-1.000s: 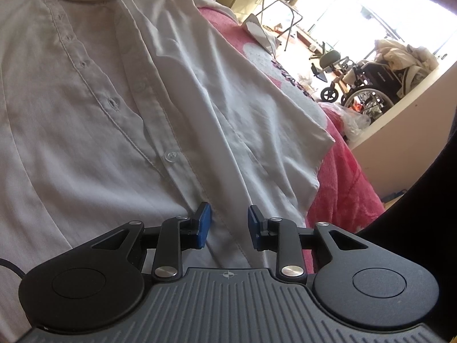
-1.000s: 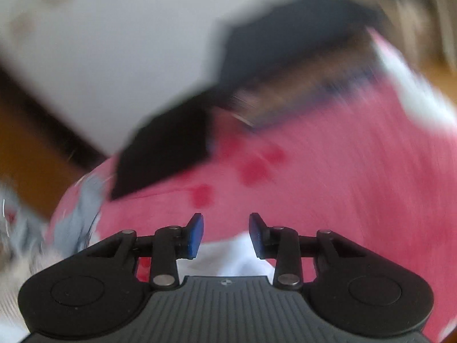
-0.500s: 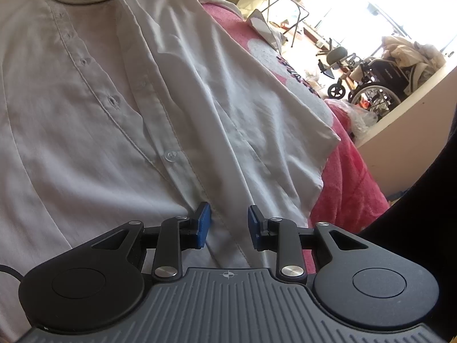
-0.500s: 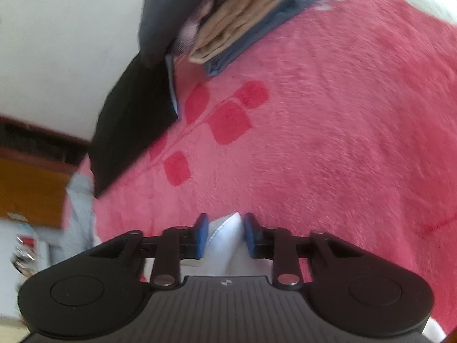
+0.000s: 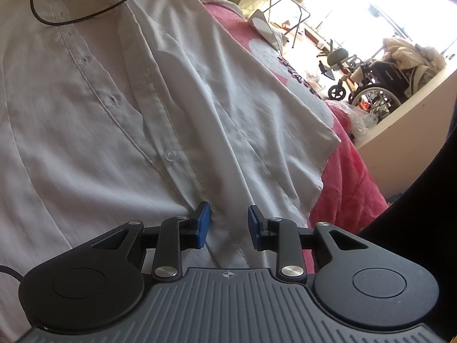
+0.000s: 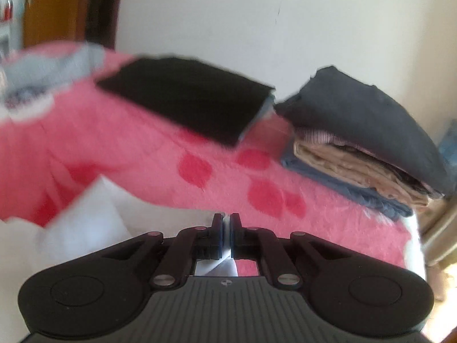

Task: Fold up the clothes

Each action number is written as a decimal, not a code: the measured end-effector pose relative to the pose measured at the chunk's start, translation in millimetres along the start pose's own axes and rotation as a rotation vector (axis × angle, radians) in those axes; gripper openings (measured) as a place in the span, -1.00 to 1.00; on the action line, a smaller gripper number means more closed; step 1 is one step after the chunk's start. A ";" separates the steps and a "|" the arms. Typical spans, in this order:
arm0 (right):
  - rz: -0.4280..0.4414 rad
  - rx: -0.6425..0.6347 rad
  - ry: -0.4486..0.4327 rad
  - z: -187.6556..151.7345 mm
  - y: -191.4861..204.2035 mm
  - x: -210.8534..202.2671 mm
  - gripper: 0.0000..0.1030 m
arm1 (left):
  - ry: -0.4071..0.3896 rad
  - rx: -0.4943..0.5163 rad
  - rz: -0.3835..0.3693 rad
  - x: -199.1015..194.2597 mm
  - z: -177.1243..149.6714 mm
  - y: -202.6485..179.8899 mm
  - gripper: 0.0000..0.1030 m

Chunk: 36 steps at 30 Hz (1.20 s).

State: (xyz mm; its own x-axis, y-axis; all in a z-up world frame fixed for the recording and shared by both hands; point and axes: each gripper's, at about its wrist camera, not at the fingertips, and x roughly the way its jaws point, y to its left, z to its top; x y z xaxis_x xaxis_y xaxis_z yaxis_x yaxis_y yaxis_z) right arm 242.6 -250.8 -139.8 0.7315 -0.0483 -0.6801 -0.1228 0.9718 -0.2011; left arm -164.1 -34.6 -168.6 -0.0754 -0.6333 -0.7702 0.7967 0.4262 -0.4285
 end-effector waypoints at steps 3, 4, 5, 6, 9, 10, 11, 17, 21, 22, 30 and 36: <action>0.051 0.221 -0.001 1.7 -23.4 2.9 -0.84 | 0.000 -0.005 0.000 -0.5 -0.1 0.0 -0.45; 0.068 0.290 0.002 1.9 -31.3 3.9 -0.82 | 0.000 -0.006 0.000 -0.7 -0.1 -0.1 -0.46; 0.080 0.348 0.005 1.8 -38.0 4.6 -0.82 | 0.001 -0.005 0.000 -1.0 -0.3 -0.2 -0.46; 0.092 0.400 0.006 1.9 -44.5 5.1 -0.82 | 0.001 -0.005 0.001 -1.2 -0.4 -0.5 -0.46; 0.120 0.531 0.001 2.6 -61.6 5.8 -0.73 | 0.002 -0.009 0.001 -1.1 -0.3 -1.0 -0.45; 0.124 0.566 -0.010 2.7 -65.6 5.4 -0.73 | 0.002 -0.011 0.000 -1.0 -0.1 -1.0 -0.45; 0.127 0.593 -0.027 2.2 -68.8 3.7 -0.72 | 0.002 -0.012 0.000 -1.0 -0.2 -0.9 -0.46; 0.281 0.521 -0.053 3.4 -59.6 -16.9 -0.71 | 0.001 -0.022 -0.007 -0.8 -0.2 0.1 -0.45; 0.292 0.084 -0.032 -6.9 -5.2 -44.4 -0.38 | -0.001 -0.018 -0.014 0.1 -0.6 1.6 -0.46; 0.276 -0.008 -0.033 -11.4 7.5 -47.1 -0.29 | -0.001 -0.016 -0.015 0.1 -0.6 1.8 -0.45; 0.180 -0.297 0.008 -37.8 55.6 -31.2 -0.31 | -0.004 -0.019 -0.018 -0.4 -1.1 2.2 -0.45; 0.199 -0.224 -0.018 -42.4 46.3 -35.6 -0.86 | -0.009 -0.015 -0.019 -0.6 -2.5 2.0 -0.45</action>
State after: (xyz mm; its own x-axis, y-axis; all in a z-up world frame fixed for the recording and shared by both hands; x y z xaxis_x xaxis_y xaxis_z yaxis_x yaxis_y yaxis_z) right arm 182.5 -213.9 -154.7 0.6895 0.1443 -0.7098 -0.4086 0.8866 -0.2167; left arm -164.0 -31.8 -170.2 -0.0852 -0.6468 -0.7579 0.7860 0.4238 -0.4501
